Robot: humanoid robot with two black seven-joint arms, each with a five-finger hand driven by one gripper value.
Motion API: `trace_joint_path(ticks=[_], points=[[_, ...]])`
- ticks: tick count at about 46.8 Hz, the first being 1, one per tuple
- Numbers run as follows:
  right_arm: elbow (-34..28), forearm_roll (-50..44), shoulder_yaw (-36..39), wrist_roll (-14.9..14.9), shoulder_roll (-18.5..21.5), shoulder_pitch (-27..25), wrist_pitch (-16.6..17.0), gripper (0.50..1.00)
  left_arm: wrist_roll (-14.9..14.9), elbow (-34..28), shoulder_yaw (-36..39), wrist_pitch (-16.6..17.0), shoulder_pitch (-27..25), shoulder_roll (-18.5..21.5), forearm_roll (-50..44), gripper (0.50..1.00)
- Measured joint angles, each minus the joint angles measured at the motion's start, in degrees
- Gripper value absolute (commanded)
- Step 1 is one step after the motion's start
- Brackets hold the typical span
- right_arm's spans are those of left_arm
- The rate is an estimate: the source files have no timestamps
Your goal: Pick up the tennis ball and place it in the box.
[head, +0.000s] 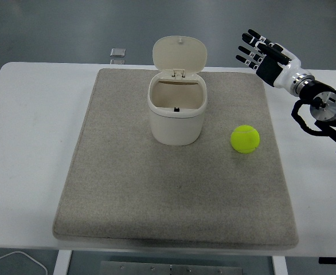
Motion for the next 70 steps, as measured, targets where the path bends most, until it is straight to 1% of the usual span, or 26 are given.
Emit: trace_joint_path(ticks=[20, 41, 48, 57, 64, 70], points=[[0.0, 0.1, 0.1, 0.0, 0.0, 0.1, -0.1, 0.926, 0.0, 0.0, 0.0, 0.0, 0.0, 0.0, 0.0, 0.992], [0.1, -0.6, -1.1, 0.1, -0.1, 0.2, 0.8, 0.926, 0.0, -0.2, -0.1, 0.0, -0.6, 0.0, 0.0, 0.990], [0.2, -3.6, -1.1, 0.2, 0.1, 0.2, 0.9, 0.926, 0.0, -0.1, -0.1, -0.1, -0.6, 0.0, 0.0, 0.992], [0.1, -8.6, -1.3, 0.9, 0.1, 1.0, 0.8, 0.926, 0.0, -0.1, -0.1, -0.1, -0.6, 0.0, 0.0, 0.992], [0.1, -9.7, -1.4, 2.5, 0.1, 1.3, 0.8, 0.926, 0.0, -0.1, -0.1, -0.1, -0.6, 0.0, 0.0, 0.992], [0.1, -9.8, -1.9, 2.7, 0.1, 1.3, 0.8, 0.926, 0.0, -0.1, -0.1, -0.1, -0.6, 0.0, 0.0, 0.992]])
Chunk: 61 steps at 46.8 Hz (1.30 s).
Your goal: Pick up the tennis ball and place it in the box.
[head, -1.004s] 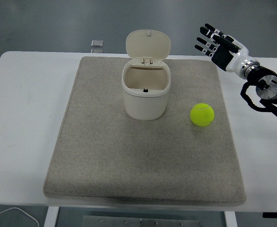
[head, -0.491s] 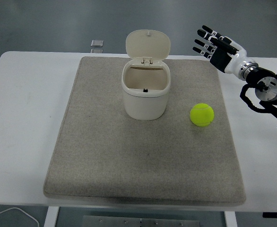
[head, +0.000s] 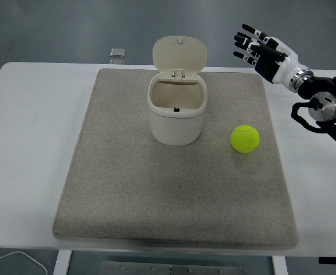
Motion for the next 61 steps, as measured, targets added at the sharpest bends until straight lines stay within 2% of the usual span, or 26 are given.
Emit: trace_joint_path(ticks=[7, 15, 33, 46, 61], points=[[0.0, -2.3, -1.0, 0.2, -0.5, 0.3, 0.1, 0.926, 0.0, 0.0, 0.0, 0.0, 0.0, 0.0, 0.0, 0.992], [0.0, -7.4, -1.1, 2.0, -1.1, 0.7, 0.0, 0.926, 0.0, 0.0, 0.0, 0.0, 0.0, 0.0, 0.0, 0.992], [0.1, -19.7, -1.3, 3.3, -1.3, 0.6, 1.4, 0.924, 0.0, 0.0, 0.0, 0.0, 0.0, 0.0, 0.0, 0.992], [0.9, -26.3, -6.6, 5.2, -2.3, 0.8, 1.6, 0.924, 0.0, 0.0, 0.0, 0.0, 0.0, 0.0, 0.0, 0.992], [2.1, -38.5, -7.7, 5.3, -4.8, 1.9, 4.6, 0.924, 0.0, 0.0, 0.0, 0.0, 0.0, 0.0, 0.0, 0.992]])
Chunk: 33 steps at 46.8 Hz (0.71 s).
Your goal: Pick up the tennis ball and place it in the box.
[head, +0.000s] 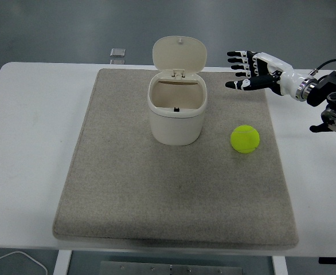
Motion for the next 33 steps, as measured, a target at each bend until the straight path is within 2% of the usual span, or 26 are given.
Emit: trace_joint_path(ticks=[7, 17, 23, 33], points=[[2.9, -3.7, -3.4, 0.1, -2.9, 1.9, 0.2, 0.926, 0.0, 0.0, 0.0, 0.0, 0.0, 0.0, 0.0, 0.992], [6.2, -7.6, -6.8, 1.9, -6.5, 4.9, 1.3, 0.926, 0.0, 0.0, 0.0, 0.0, 0.0, 0.0, 0.0, 0.992], [7.5, -10.9, -7.0, 2.2, -8.0, 5.1, 2.7, 0.926, 0.0, 0.0, 0.0, 0.0, 0.0, 0.0, 0.0, 0.990], [13.3, -15.4, -8.3, 4.9, -12.3, 5.1, 3.2, 0.926, 0.0, 0.0, 0.0, 0.0, 0.0, 0.0, 0.0, 0.992]])
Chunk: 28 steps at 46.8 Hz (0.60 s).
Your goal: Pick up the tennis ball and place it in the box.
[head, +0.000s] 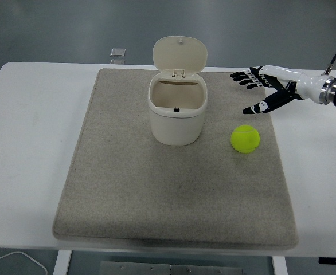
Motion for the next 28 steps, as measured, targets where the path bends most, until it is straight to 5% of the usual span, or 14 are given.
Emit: trace_joint_path(ticks=[28], points=[[3.0, -14.9, -2.4, 9.0, -1.8, -2.2, -3.1, 0.924, 0.0, 0.0, 0.0, 0.0, 0.0, 0.0, 0.0, 0.992]])
